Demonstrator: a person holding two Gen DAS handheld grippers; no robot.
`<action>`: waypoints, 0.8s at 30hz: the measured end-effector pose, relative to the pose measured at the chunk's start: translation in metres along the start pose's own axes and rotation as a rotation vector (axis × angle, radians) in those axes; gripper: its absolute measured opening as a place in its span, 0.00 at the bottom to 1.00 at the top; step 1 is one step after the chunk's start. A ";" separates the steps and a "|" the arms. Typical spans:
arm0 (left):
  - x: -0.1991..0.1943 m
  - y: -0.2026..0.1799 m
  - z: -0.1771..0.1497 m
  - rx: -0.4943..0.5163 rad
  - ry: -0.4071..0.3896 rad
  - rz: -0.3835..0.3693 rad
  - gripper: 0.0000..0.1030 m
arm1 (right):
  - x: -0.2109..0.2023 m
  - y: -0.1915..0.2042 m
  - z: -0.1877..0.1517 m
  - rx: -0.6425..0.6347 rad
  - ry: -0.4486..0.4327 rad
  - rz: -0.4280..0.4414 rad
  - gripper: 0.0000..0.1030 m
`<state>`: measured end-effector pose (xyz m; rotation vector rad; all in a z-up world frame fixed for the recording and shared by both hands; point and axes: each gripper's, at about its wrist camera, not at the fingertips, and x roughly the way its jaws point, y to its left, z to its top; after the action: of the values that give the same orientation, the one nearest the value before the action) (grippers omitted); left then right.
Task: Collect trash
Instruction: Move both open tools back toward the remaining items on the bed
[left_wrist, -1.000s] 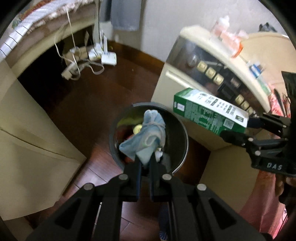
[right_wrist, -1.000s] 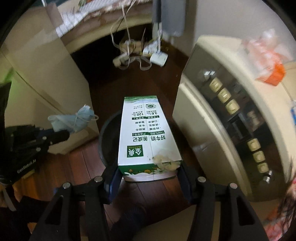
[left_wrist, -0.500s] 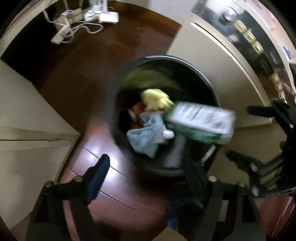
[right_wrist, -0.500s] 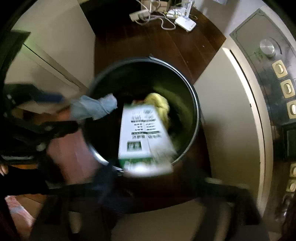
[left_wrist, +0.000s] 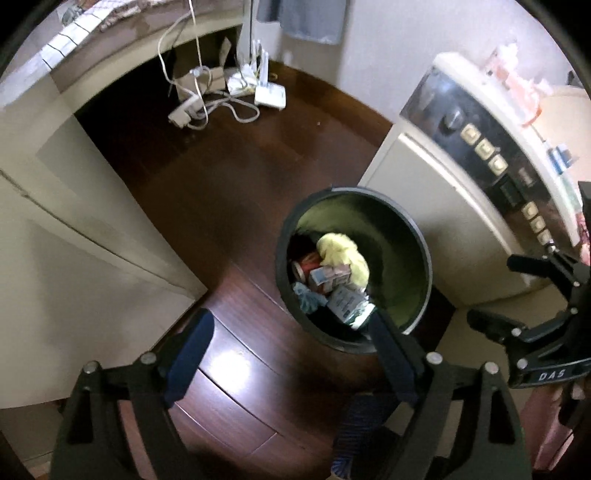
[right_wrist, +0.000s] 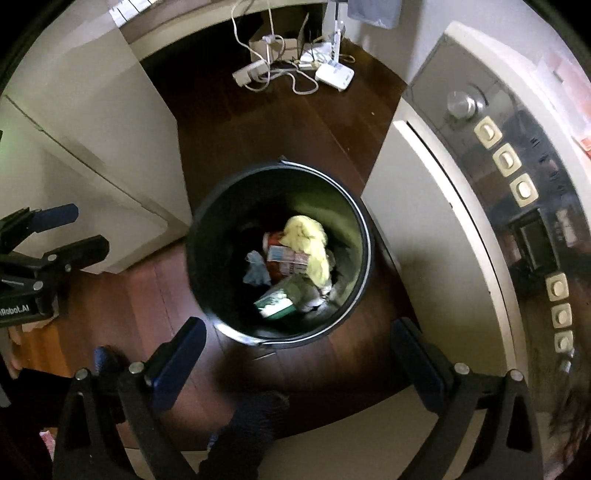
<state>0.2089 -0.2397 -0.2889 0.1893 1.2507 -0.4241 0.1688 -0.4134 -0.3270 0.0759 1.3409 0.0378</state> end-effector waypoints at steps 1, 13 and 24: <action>-0.004 0.002 0.001 -0.002 -0.011 0.001 0.85 | -0.009 0.002 0.000 0.005 -0.010 0.008 0.99; -0.074 -0.001 -0.008 -0.022 -0.131 -0.002 0.96 | -0.100 0.022 0.002 0.029 -0.143 -0.014 1.00; -0.152 0.015 -0.019 -0.042 -0.296 0.045 1.00 | -0.183 0.048 0.003 0.005 -0.283 -0.026 1.00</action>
<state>0.1605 -0.1880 -0.1518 0.1131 0.9617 -0.3717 0.1309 -0.3787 -0.1453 0.0653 1.0593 0.0015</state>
